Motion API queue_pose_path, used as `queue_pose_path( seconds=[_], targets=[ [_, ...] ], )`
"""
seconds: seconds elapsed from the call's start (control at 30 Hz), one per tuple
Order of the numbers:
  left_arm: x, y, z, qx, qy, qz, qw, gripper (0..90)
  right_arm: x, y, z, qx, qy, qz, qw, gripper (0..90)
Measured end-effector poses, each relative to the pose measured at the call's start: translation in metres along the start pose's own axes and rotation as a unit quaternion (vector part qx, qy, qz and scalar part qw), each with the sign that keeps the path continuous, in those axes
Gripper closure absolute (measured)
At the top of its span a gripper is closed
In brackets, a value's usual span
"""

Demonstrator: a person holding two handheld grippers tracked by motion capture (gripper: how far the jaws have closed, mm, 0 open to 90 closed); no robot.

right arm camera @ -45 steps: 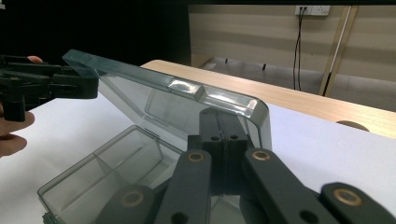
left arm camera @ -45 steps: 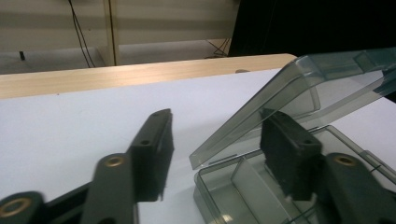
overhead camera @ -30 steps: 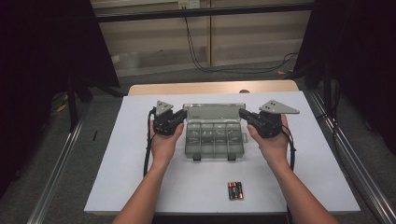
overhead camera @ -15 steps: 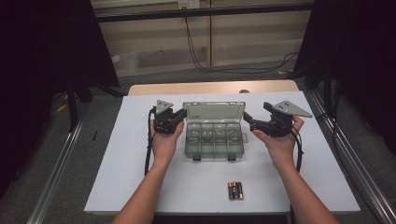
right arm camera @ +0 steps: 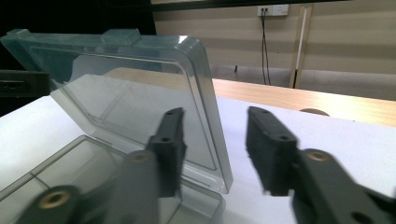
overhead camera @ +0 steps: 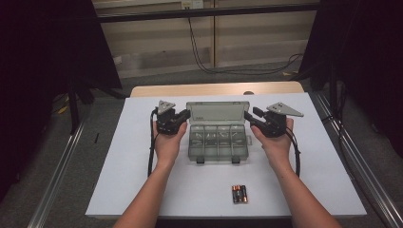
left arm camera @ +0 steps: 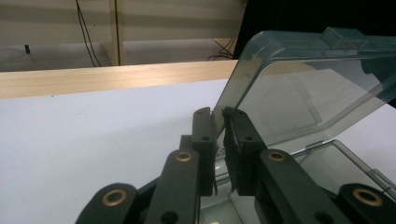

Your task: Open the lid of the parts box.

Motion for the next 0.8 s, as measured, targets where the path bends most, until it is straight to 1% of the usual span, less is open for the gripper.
queue_pose_path(
  seconds=[0.03,0.13,0.2,0.23,0.27,0.4,0.47,0.5,0.57,0.6,0.7,0.8],
  targets=[
    [0.000,0.000,0.000,0.001,0.000,0.001,1.0000,82.7,-0.002,0.000,-0.001,0.001,-0.001,-0.002,1.0000,62.4],
    [-0.001,0.000,0.001,0.002,0.000,0.004,1.0000,82.8,-0.006,0.000,-0.002,-0.001,-0.005,-0.014,0.9999,68.0],
    [-0.002,0.000,0.001,0.003,0.001,0.004,1.0000,82.9,-0.009,0.001,-0.003,-0.007,-0.003,-0.020,0.9998,71.2],
    [-0.002,0.000,0.001,0.004,0.001,0.004,1.0000,82.9,-0.010,0.001,-0.003,-0.006,-0.004,-0.019,0.9998,72.6],
    [-0.002,0.000,0.001,0.002,0.001,0.004,1.0000,83.0,-0.012,0.000,-0.003,-0.007,-0.004,-0.022,0.9997,73.9],
    [-0.004,-0.001,0.002,0.005,0.002,0.005,1.0000,83.1,-0.015,-0.001,-0.002,-0.005,-0.003,-0.031,0.9995,79.4],
    [-0.005,-0.001,0.002,0.005,0.002,0.008,1.0000,83.2,-0.016,-0.001,-0.001,-0.009,-0.004,-0.039,0.9992,83.4],
    [-0.006,-0.001,0.002,0.005,0.003,0.008,1.0000,83.3,-0.017,0.000,0.000,-0.008,-0.003,-0.046,0.9989,84.8],
    [-0.007,-0.002,0.003,0.005,0.003,0.007,1.0000,83.4,-0.018,0.000,0.000,-0.019,-0.003,-0.048,0.9987,85.7],
    [-0.008,-0.002,0.003,0.005,0.003,0.011,0.9999,83.4,-0.018,0.000,0.000,-0.021,-0.003,-0.050,0.9985,86.0],
    [-0.012,-0.003,0.000,0.006,-0.001,0.011,0.9999,83.3,-0.019,0.000,0.001,-0.017,-0.004,-0.057,0.9982,86.5],
    [-0.015,-0.004,-0.003,0.004,-0.006,0.010,0.9999,83.1,-0.020,0.000,0.001,-0.014,-0.009,-0.056,0.9983,86.9]
  ],
)
Point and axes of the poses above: each handheld gripper's, and its own axes: x roughly backward along the jaws, z roughly out of its top, y roughly to its right, the point moved 5 cm from there along -x, roughly forward along the jaws, and after that the axes turned 10 degrees about z, right-handed, at the moved point
